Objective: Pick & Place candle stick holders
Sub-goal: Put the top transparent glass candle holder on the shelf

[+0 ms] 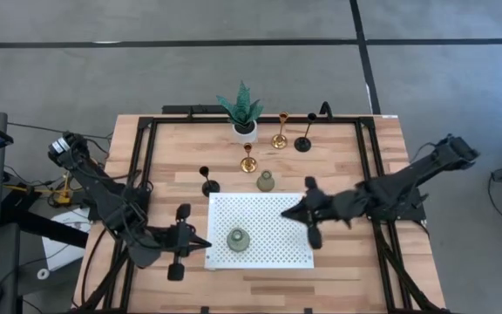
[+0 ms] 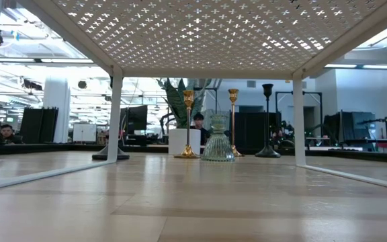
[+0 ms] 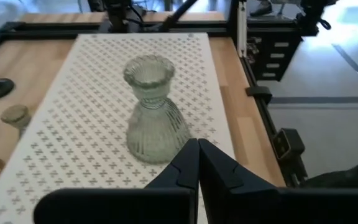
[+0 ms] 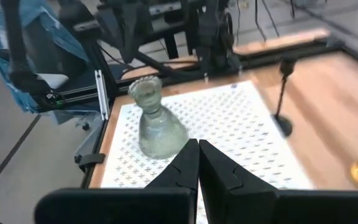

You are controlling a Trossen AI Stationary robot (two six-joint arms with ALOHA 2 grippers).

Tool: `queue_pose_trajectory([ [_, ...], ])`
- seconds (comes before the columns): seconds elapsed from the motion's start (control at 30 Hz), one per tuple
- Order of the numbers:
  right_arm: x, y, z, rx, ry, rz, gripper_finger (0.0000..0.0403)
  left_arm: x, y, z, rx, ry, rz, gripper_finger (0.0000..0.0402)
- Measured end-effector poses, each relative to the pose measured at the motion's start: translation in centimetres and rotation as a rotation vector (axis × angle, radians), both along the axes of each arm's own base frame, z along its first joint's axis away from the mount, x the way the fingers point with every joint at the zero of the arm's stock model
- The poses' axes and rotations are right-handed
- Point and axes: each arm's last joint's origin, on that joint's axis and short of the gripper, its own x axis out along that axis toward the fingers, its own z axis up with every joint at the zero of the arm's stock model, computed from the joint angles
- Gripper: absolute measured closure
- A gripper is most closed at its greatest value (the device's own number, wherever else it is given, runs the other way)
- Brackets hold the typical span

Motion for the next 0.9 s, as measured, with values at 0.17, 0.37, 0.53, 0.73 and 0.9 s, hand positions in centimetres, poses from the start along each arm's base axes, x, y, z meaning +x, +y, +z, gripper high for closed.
queue_pose_trajectory([
  [0.17, 2.9, 3.0, -1.0, 0.007, 0.015, 0.025, 0.0403, -0.1, 0.0, -0.2, 0.015, 0.016, -0.022, 0.0398],
  [0.37, 6.0, 5.2, -2.4, 0.027, 0.06, -0.002, 0.0403, -0.5, -0.1, -0.5, 0.056, 0.036, -0.019, 0.0398],
  [0.53, 7.5, 5.9, -3.7, 0.058, 0.094, -0.03, 0.0403, -0.4, -0.1, -0.5, 0.057, 0.034, -0.014, 0.0398],
  [0.73, 7.5, 5.7, -4.4, 0.104, 0.147, -0.073, 0.0403, -0.4, -0.1, -0.4, 0.06, 0.029, -0.003, 0.0398],
  [0.9, 7.4, 5.7, -4.7, 0.13, 0.181, -0.061, 0.0403, -0.4, -0.1, -0.4, 0.062, 0.025, 0.005, 0.0399],
])
